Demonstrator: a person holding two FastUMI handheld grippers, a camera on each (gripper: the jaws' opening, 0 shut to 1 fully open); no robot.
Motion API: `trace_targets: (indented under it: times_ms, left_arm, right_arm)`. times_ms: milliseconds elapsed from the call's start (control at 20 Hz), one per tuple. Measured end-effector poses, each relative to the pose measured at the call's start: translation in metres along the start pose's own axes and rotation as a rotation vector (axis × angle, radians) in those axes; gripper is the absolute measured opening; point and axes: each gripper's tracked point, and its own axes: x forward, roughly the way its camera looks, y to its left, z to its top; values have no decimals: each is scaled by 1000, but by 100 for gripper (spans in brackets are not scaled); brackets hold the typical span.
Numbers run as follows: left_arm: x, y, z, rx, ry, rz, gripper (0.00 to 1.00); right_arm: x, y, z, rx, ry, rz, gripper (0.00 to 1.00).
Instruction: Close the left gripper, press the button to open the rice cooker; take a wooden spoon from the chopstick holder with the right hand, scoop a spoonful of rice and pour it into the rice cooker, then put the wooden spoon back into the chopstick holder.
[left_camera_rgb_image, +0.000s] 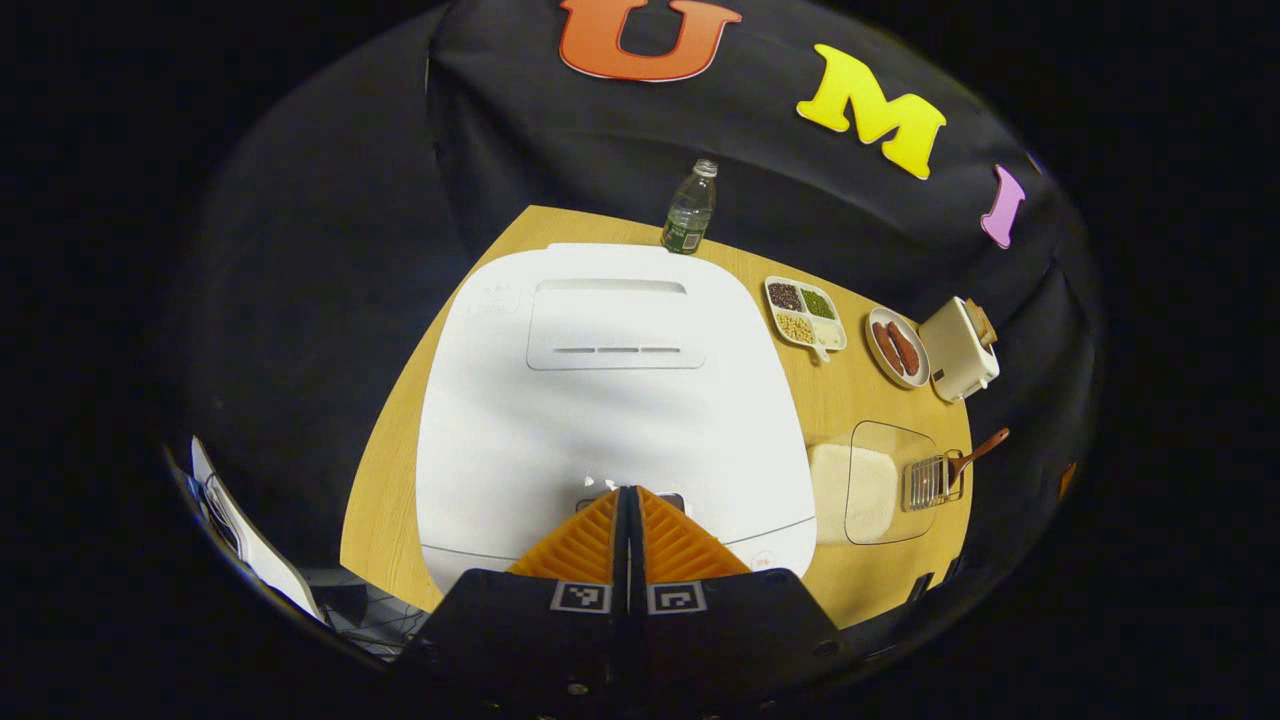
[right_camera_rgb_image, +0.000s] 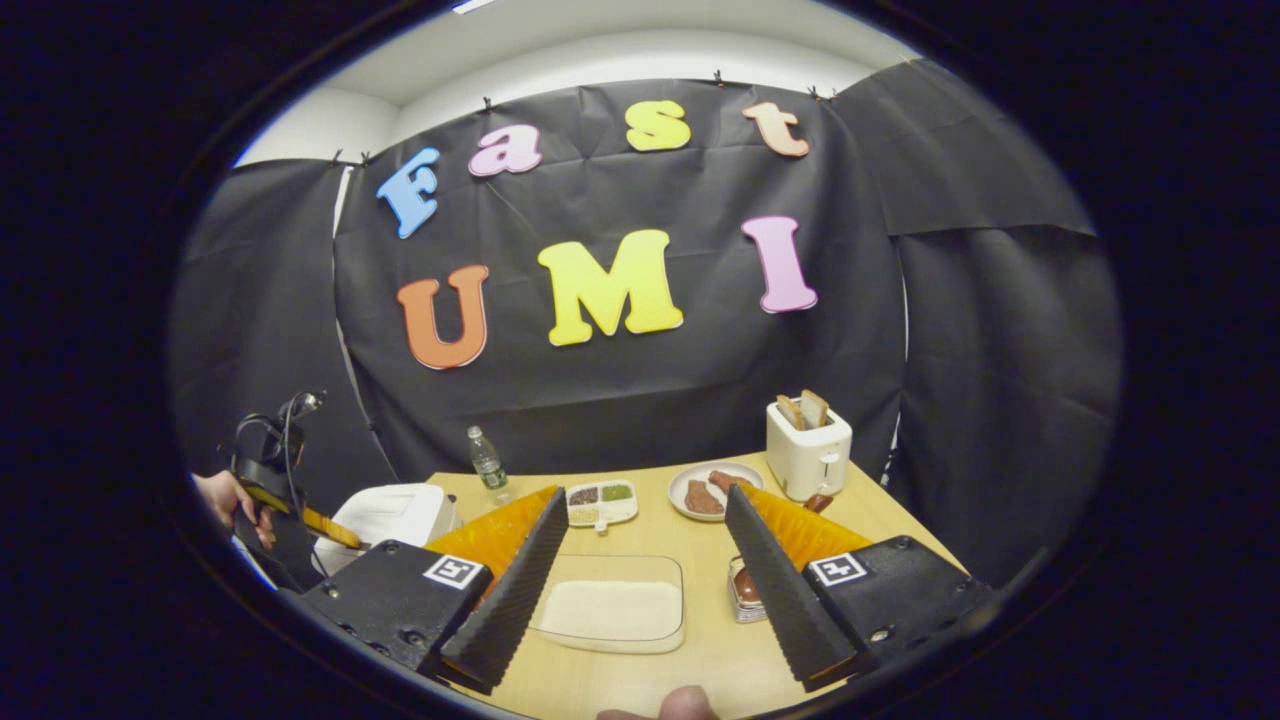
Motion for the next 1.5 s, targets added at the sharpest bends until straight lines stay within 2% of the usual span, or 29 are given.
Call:
trace_targets:
  times_ms: [150,350,550,600,650,750,800,850,900,1000,1100,1250,1400,1500]
  left_arm:
    - [-27,-5,33,-52,-121,-18,0]
    - [-66,-12,79,-172,-285,-96,1]
    - [-94,-16,109,-199,-446,-114,4]
    - [-100,-20,113,-179,-476,-116,12]
    - [-105,-23,117,-146,-507,-118,30]
    - [-113,-28,123,-82,-554,-87,56]
    - [-120,-30,125,-64,-578,-74,80]
    - [-132,-31,129,-55,-624,-64,84]
    - [-142,-34,134,-45,-676,-54,85]
    - [-167,-32,130,-20,-752,-24,93]
    - [-194,-25,125,8,-822,47,94]
    - [-232,-20,117,52,-940,132,94]
    - [-261,-25,106,94,-1014,152,94]
    - [-273,-33,98,96,-1014,119,94]
  right_arm:
    - [-14,-7,14,-44,-33,-9,100]
    - [-34,-19,28,-62,-64,-21,99]
    - [-44,-27,38,-78,-70,-38,99]
    - [-45,-29,40,-88,-71,-39,100]
    - [-48,-28,40,-99,-71,-36,99]
    - [-48,-27,37,-113,-61,-27,99]
    - [-47,-26,35,-120,-52,-25,100]
    - [-47,-27,33,-123,-47,-26,100]
    - [-47,-27,32,-116,-42,-26,100]
    - [-48,-29,33,-83,-43,-21,99]
    - [-44,-38,31,-33,-43,-21,100]
    - [-32,-72,14,-1,-11,-94,100]
    - [-20,-101,3,30,17,-138,100]
    - [-7,-113,-4,38,26,-147,100]
